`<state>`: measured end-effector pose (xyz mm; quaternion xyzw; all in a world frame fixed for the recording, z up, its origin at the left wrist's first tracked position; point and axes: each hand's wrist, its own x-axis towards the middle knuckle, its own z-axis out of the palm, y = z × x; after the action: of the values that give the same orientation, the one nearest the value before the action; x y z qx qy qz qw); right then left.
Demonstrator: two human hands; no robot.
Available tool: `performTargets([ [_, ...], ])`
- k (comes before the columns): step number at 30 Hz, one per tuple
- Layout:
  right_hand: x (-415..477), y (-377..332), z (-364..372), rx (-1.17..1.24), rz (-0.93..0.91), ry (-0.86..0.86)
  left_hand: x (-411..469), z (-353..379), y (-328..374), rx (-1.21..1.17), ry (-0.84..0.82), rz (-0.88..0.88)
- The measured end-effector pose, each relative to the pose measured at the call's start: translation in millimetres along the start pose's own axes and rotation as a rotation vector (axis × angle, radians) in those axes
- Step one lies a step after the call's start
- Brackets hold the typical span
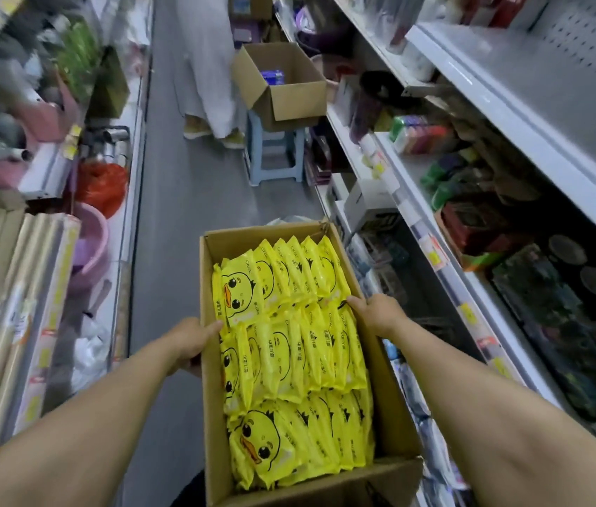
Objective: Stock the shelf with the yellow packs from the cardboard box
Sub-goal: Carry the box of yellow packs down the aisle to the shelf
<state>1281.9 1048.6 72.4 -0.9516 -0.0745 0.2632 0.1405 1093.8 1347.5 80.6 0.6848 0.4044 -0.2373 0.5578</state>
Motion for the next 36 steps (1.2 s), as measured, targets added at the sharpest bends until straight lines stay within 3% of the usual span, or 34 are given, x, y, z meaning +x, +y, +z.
performTargets([
  [9,169,-35,-57,0.099,0.050,0.040,134,-41,158,0.100,-0.016,0.013],
  [17,323,-45,-86,0.115,0.061,-0.022,249,-37,240,0.068,0.005,-0.032],
  [25,422,-47,-79,0.100,0.091,-0.079,334,-17,262,0.013,0.064,-0.075],
  [30,449,-33,-53,0.052,0.156,-0.125,371,-6,242,0.181,0.120,-0.049],
  [36,442,-42,-53,0.113,0.227,-0.160,369,-9,247,0.087,0.017,-0.121],
])
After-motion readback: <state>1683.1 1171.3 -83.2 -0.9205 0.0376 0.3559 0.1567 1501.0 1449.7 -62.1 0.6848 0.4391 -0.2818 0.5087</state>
